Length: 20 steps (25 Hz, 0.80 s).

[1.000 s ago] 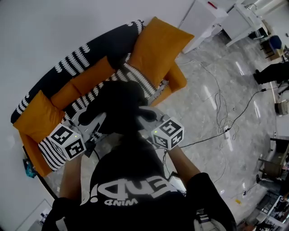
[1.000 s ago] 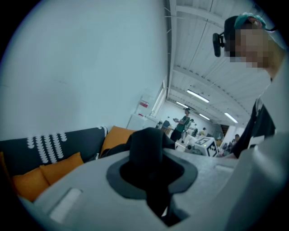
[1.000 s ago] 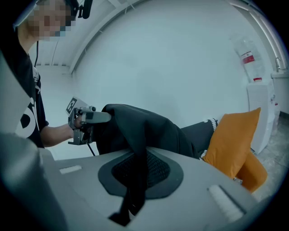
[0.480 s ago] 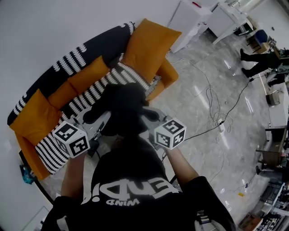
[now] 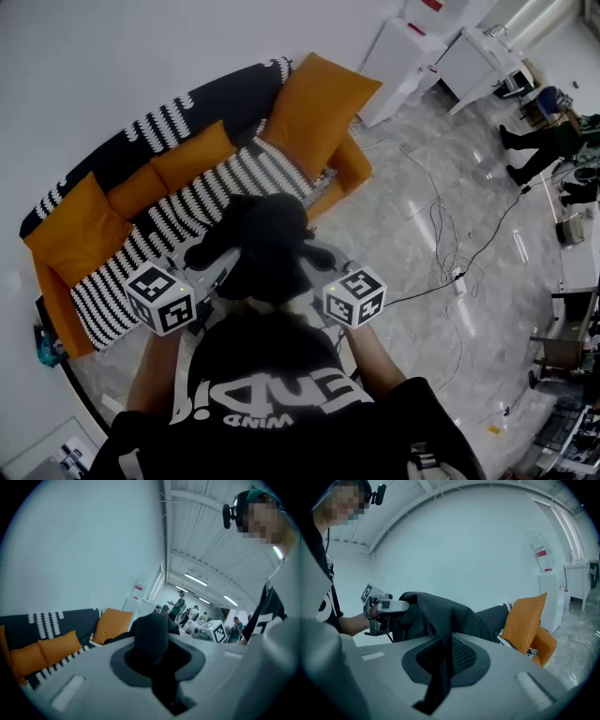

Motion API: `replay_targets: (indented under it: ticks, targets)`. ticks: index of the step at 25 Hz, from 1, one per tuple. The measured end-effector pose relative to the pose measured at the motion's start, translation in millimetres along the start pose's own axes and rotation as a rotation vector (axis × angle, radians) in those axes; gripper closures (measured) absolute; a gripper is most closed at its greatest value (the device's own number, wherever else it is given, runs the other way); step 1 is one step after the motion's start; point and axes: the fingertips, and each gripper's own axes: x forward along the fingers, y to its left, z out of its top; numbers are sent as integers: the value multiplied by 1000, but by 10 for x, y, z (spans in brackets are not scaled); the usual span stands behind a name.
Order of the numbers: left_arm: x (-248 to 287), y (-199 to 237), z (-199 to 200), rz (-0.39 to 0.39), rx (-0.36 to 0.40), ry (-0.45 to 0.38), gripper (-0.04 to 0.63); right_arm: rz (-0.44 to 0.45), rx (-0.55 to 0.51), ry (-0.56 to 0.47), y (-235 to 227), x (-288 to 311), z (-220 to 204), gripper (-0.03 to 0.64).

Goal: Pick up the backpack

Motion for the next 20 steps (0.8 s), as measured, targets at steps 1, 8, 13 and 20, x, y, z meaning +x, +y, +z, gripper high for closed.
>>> replay_targets:
  ticks: [1, 8, 13, 20]
  targets:
    - [3, -27, -61, 7, -5, 3, 526, 2, 0, 5, -2, -24, -50, 600]
    - [65, -155, -369, 29, -41, 3, 528, 28, 41, 38, -71, -122, -339, 600]
    - [113, -174, -395, 43, -47, 4, 528, 18, 37, 38, -113, -152, -353, 600]
    - [93, -211, -416, 46, -47, -3, 528, 17, 46, 28, -101, -155, -367, 600]
